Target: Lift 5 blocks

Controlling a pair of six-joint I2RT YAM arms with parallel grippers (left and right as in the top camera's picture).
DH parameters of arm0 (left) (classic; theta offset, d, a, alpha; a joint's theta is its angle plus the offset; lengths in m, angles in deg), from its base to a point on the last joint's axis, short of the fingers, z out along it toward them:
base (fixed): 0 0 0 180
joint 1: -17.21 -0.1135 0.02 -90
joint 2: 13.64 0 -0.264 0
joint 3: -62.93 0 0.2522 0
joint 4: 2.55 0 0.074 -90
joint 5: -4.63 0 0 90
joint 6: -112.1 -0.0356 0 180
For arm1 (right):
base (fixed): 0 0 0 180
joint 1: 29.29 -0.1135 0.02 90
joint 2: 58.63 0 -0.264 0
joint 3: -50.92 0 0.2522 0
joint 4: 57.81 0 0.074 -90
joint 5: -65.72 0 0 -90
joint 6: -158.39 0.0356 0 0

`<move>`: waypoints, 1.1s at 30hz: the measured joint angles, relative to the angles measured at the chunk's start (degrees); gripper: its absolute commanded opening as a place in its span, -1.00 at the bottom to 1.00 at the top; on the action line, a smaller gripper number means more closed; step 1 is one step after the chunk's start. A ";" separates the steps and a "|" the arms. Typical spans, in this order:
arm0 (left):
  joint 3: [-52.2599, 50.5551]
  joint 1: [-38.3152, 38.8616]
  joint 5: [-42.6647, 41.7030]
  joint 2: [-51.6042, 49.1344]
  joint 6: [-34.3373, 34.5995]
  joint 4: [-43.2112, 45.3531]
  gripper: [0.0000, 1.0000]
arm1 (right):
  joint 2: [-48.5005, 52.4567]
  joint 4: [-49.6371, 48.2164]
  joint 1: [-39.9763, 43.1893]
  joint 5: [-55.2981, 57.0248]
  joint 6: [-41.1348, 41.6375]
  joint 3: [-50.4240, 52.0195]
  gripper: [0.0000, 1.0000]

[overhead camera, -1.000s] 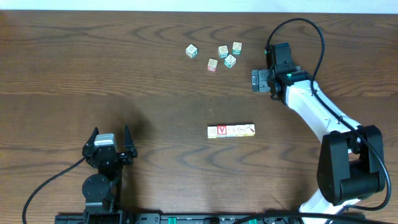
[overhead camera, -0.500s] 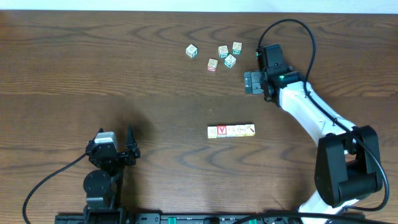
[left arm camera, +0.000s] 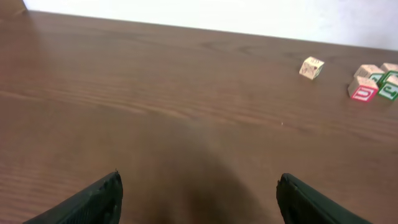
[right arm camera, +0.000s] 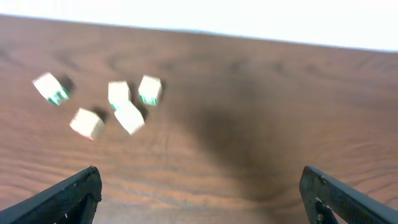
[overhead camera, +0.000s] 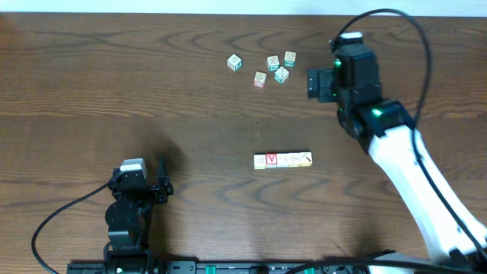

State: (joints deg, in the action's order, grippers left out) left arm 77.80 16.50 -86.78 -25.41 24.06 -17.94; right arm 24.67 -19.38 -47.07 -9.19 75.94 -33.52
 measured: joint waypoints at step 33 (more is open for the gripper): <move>0.00 0.00 -0.20 -3.63 0.85 -0.04 0.59 | -57.94 -14.73 2.54 0.28 -0.17 32.57 0.99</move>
State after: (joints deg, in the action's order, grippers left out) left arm 77.80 16.50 -86.98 -29.04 24.91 -17.99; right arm -33.27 -34.11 -44.53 -8.91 75.77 -0.95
